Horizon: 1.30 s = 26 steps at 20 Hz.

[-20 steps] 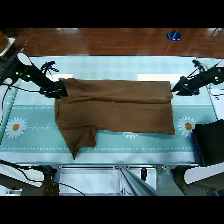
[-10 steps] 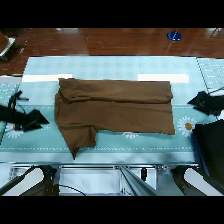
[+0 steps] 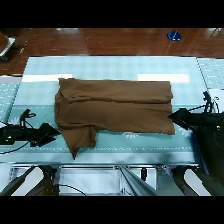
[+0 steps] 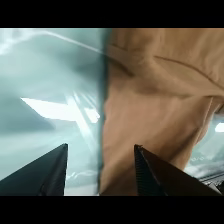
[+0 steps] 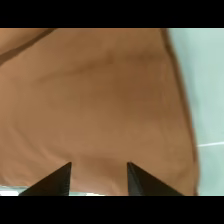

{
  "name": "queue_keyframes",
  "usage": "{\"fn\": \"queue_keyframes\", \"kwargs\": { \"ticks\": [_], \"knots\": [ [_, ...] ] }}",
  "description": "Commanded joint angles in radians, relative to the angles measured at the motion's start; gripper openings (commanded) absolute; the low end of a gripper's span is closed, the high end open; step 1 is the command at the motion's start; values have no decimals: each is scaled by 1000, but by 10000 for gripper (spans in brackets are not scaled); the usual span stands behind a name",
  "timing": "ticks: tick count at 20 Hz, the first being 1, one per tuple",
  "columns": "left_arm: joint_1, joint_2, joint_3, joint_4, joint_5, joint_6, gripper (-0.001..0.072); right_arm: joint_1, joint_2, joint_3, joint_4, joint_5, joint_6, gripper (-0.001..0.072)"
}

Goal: Fold the shirts.

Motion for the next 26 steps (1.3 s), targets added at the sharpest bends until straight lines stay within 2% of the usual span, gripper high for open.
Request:
{"fn": "queue_keyframes", "kwargs": {
  "ticks": [1, 4, 7, 8, 9, 10, 13, 17, 20, 25, 26],
  "knots": [
    [-85, -24, -66, -70, 133, 26, 506, -3, 7, -16, 53, -27, -2, 408],
    [-193, -55, -80, -99, 231, 27, 505, -116, 7, 26, 32, 4, -2, 408],
    [-281, -70, -77, -117, 277, 24, 497, -275, 6, 57, -109, 82, 1, 408],
    [-297, -71, -77, -117, 288, 19, 427, -292, 6, 47, -212, 95, 54, 408],
    [-303, -71, -77, -117, 290, 11, 223, -285, 6, 21, -284, 97, 112, 408],
    [-303, -71, -77, -118, 289, 8, 16, -271, 6, -13, -301, 98, 119, 408],
    [-303, -71, -77, -118, 289, 9, 18, -213, 6, -81, -246, 111, 117, 408],
    [-303, -71, -77, -118, 289, 9, 18, -123, 6, -84, -246, 128, 119, 408],
    [-303, -71, -77, -118, 289, 9, 18, -92, -28, -84, -224, 97, 123, 408],
    [-303, -71, -77, -121, 289, 6, 18, -4, -182, -78, -74, -28, 93, 407],
    [-303, -71, -76, -121, 289, 6, 18, 21, -210, -68, -62, -53, 92, 382]
  ]
}}
